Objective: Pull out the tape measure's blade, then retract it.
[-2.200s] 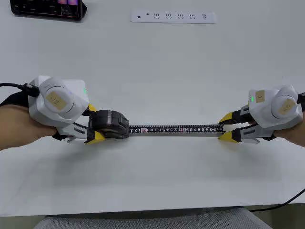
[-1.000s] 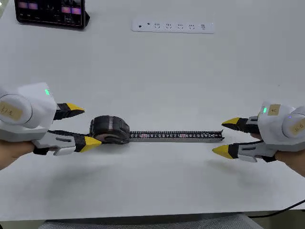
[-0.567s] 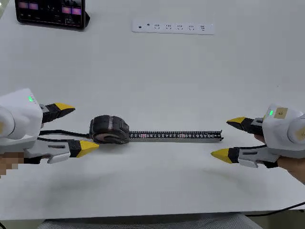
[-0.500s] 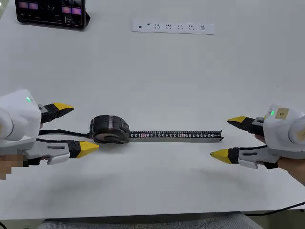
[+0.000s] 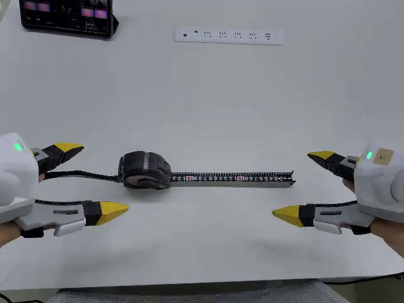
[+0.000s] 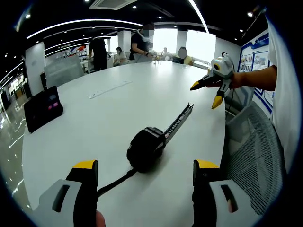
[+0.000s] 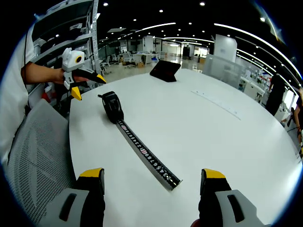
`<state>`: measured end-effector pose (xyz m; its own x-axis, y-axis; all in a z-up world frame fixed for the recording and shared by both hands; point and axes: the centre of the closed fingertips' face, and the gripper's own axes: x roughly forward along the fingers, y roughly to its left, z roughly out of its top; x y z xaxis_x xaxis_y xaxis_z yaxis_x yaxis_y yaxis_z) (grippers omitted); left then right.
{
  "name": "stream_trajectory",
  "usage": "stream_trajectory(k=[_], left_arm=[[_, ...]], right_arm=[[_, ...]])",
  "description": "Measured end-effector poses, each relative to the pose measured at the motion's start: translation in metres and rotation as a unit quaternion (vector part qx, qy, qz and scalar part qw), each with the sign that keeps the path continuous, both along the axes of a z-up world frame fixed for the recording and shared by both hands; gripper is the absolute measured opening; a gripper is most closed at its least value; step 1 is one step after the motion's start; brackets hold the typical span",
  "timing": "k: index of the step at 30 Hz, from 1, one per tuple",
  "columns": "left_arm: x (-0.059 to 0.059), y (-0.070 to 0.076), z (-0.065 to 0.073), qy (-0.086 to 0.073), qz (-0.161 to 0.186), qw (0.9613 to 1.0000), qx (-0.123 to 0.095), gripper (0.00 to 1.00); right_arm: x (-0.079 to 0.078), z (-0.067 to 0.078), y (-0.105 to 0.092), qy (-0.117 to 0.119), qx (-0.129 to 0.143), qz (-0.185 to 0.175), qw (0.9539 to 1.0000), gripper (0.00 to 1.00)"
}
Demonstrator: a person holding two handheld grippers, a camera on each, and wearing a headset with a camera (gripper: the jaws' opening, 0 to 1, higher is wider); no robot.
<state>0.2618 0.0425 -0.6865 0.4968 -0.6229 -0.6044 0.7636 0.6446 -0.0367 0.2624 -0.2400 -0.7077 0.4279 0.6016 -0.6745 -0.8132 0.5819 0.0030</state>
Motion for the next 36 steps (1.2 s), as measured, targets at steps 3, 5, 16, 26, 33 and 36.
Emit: stream_trajectory(k=[3, 5, 16, 26, 33, 36], left_arm=[[-0.004, 0.001, 0.001, 0.001, 0.003, 1.0000, -0.004, 0.84], [-0.006, 0.002, 0.000, 0.004, 0.006, 1.0000, -0.005, 0.86], [-0.014, 0.008, 0.008, -0.009, 0.022, 0.9996, -0.011, 0.92], [-0.019, 0.013, 0.007, -0.008, 0.032, 0.9994, -0.010, 0.93], [-0.024, 0.012, 0.007, -0.003, 0.030, 0.9995, -0.012, 0.95], [-0.025, 0.012, 0.008, -0.005, 0.031, 0.9994, -0.015, 0.96]], right_arm=[[-0.002, 0.004, 0.001, -0.004, 0.003, -0.003, 1.0000, 0.86], [-0.003, 0.007, 0.003, -0.007, 0.006, -0.004, 1.0000, 0.89], [-0.009, 0.012, 0.003, -0.012, 0.006, -0.007, 0.9999, 0.92], [-0.013, 0.014, 0.004, -0.012, 0.006, -0.008, 0.9999, 0.95], [-0.015, 0.017, 0.007, -0.018, 0.010, -0.004, 0.9998, 0.97], [-0.016, 0.018, 0.008, -0.021, 0.014, -0.001, 0.9997, 0.98]])
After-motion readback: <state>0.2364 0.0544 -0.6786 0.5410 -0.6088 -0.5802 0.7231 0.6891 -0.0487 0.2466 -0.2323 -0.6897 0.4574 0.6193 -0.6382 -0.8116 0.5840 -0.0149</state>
